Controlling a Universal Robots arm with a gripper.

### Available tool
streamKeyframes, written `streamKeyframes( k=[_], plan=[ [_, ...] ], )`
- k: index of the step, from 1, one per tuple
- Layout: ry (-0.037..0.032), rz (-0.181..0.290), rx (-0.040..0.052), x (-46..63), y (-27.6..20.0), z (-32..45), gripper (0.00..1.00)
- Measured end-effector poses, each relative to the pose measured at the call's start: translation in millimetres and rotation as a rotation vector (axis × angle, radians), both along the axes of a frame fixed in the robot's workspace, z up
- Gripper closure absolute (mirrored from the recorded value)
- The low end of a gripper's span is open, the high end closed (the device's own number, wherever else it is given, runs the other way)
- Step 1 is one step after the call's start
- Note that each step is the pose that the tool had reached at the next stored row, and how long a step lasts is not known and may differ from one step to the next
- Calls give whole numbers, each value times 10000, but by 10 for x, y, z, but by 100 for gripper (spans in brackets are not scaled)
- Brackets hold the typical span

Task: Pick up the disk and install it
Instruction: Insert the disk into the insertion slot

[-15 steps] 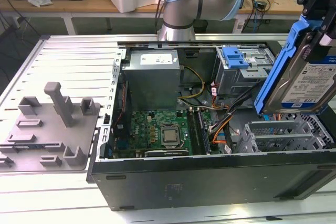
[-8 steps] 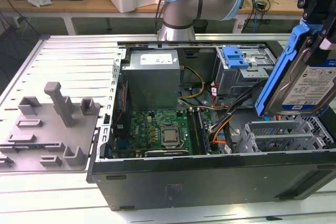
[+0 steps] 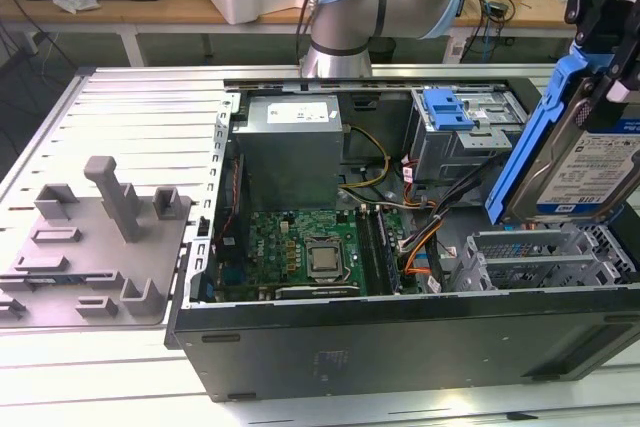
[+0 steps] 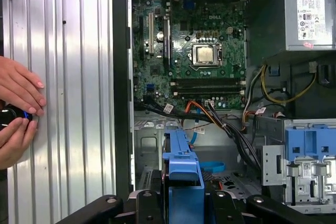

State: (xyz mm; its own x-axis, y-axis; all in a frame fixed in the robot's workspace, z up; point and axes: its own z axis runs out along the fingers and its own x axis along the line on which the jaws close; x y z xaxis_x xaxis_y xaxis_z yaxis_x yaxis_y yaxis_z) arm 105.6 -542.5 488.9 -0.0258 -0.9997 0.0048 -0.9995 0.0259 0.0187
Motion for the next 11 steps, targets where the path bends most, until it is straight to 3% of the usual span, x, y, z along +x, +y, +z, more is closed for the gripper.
streamKeyframes(
  k=[11],
  plan=[
    [-2, 191, 1, 28, 0, -103, 63]
  ],
)
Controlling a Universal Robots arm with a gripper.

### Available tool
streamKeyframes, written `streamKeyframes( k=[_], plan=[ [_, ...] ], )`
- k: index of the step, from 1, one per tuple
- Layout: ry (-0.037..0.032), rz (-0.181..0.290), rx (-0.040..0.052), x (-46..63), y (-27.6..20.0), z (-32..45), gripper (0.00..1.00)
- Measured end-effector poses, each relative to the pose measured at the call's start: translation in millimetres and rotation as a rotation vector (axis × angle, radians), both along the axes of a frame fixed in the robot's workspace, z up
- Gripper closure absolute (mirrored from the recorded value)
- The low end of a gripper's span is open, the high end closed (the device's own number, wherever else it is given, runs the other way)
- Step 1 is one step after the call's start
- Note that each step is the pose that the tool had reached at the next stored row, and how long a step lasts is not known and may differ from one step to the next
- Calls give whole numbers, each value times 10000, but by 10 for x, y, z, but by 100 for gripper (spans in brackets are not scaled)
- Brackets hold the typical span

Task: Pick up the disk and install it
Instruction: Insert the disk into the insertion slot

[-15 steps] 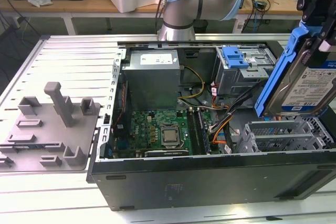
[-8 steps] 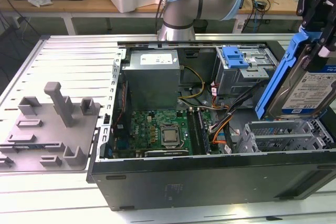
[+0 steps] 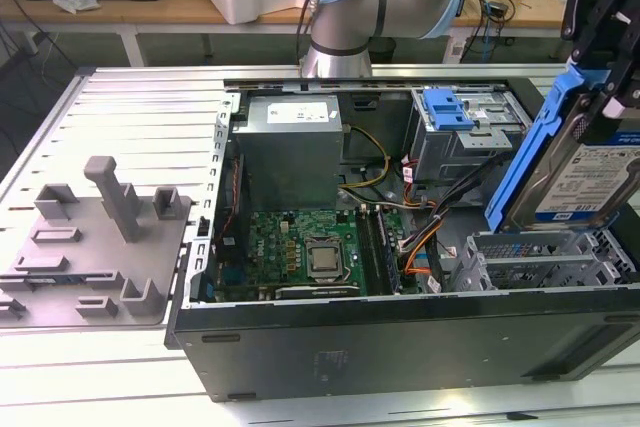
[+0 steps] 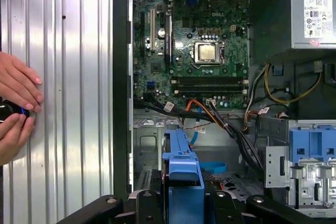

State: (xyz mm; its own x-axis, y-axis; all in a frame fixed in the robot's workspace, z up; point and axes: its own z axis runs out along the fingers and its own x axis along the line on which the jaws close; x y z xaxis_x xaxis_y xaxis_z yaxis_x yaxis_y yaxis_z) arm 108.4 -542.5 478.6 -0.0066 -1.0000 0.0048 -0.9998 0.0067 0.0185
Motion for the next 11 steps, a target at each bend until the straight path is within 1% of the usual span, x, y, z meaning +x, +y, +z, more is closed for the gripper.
streamKeyframes(
  k=[5, 9, 11],
  plan=[
    [-2, 225, 1, 0, 2, -40, 63],
    [-4, 318, 1, 0, 6, -57, 63],
    [-4, 357, 0, 0, 11, -81, 63]
  ],
)
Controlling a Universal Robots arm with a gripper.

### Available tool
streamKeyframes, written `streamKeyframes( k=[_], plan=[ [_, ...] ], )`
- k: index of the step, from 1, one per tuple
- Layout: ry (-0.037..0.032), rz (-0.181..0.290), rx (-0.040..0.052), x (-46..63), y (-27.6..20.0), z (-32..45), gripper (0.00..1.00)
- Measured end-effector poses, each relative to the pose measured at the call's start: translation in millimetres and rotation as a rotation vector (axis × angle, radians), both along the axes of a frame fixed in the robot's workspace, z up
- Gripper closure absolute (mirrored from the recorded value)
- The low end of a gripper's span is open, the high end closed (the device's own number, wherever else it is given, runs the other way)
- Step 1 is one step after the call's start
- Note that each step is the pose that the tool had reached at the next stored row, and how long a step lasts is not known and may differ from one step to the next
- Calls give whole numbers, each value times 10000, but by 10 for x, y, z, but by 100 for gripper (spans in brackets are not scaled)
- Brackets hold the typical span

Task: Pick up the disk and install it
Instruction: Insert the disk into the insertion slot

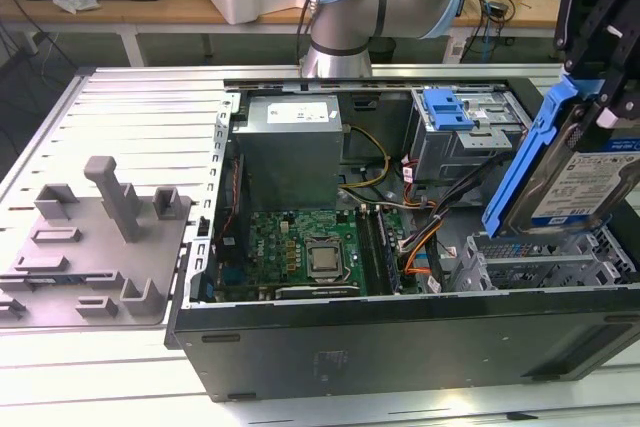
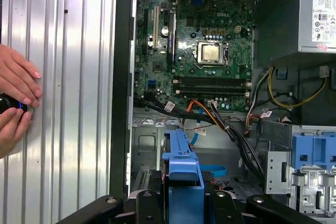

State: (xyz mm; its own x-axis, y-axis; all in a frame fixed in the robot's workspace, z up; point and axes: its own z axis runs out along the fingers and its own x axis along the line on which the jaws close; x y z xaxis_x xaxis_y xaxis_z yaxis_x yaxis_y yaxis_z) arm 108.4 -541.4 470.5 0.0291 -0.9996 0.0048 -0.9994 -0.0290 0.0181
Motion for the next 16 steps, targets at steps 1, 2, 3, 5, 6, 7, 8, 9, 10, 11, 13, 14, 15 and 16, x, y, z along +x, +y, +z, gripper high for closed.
streamKeyframes(
  k=[1, 2, 3, 5, 6, 7, 8, 9, 10, 11, 13, 14, 15, 16],
  plan=[
    [0, -1, -1, 0, 0, -7, 63],
    [0, -1, -1, 0, 0, -11, 63],
    [0, 0, -1, 0, 0, -15, 63],
    [0, -1, -1, 0, 0, -26, 63],
    [0, -5, -1, 0, 0, -29, 63],
    [0, -34, -1, 0, 0, -36, 63],
    [-1, -59, -1, 0, 0, -39, 63],
    [-1, -86, -1, 0, 0, -42, 63],
    [-1, -131, 0, 0, 0, -48, 63],
    [-1, -152, 0, 0, 0, -50, 63],
    [0, -230, -1, 0, 0, -58, 63],
    [0, -274, 0, 0, 0, -63, 63],
    [-1, -300, 1, 0, 1, -68, 63],
    [0, -321, 0, 0, 1, -71, 63]
  ],
)
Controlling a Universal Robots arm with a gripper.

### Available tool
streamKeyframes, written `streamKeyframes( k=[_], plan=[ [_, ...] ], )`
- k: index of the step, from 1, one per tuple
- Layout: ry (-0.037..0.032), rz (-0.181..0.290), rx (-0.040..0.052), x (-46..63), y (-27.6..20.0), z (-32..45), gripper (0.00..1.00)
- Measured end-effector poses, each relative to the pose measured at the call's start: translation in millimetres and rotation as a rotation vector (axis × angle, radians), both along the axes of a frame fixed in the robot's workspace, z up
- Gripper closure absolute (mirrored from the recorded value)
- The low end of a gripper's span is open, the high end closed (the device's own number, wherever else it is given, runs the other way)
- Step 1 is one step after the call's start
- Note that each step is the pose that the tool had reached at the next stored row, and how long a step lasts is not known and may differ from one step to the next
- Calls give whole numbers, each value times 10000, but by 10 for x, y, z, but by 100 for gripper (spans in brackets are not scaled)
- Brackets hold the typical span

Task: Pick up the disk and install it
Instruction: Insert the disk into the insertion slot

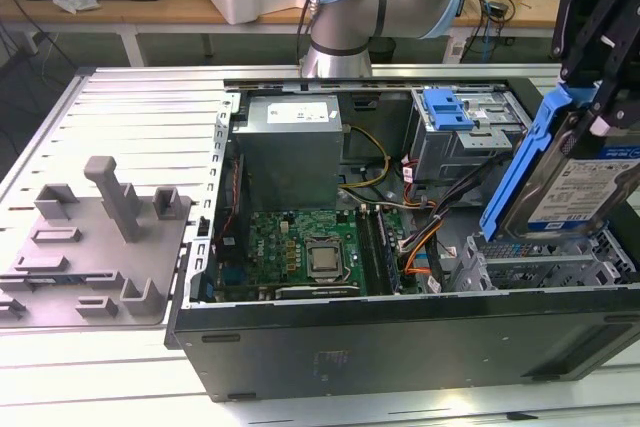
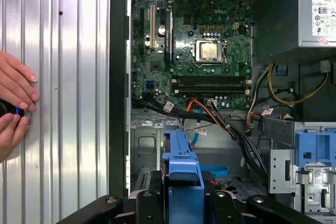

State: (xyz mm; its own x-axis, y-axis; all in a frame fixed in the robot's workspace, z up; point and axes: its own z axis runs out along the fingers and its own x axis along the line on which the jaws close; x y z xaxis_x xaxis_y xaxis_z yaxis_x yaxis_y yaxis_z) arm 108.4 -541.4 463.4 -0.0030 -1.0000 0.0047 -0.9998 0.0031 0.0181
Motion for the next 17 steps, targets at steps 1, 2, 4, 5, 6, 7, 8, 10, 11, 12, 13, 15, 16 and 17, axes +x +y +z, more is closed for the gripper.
streamKeyframes(
  k=[1, 2, 4, 5, 6, 7, 8, 10, 11, 12, 13, 15, 16, 17],
  plan=[
    [0, -20, 1, 0, 0, -4, 63],
    [0, -43, 0, 0, 1, -8, 63],
    [0, -68, 0, 0, 4, -17, 63],
    [0, -69, -1, 0, 6, -22, 63],
    [0, -68, 0, 0, 7, -25, 63],
    [0, -69, 1, 0, 8, -30, 63],
    [0, -68, 0, 0, 8, -36, 63],
    [0, -69, -1, 0, 9, -46, 63],
    [0, -68, -4, 0, 9, -45, 63],
    [0, -69, -4, 0, 9, -46, 63],
    [0, -69, -2, 0, 9, -46, 63],
    [0, -69, -4, 0, 9, -46, 63],
    [0, -68, -4, 0, 9, -46, 63],
    [0, -68, -4, 0, 9, -47, 63]
  ],
)
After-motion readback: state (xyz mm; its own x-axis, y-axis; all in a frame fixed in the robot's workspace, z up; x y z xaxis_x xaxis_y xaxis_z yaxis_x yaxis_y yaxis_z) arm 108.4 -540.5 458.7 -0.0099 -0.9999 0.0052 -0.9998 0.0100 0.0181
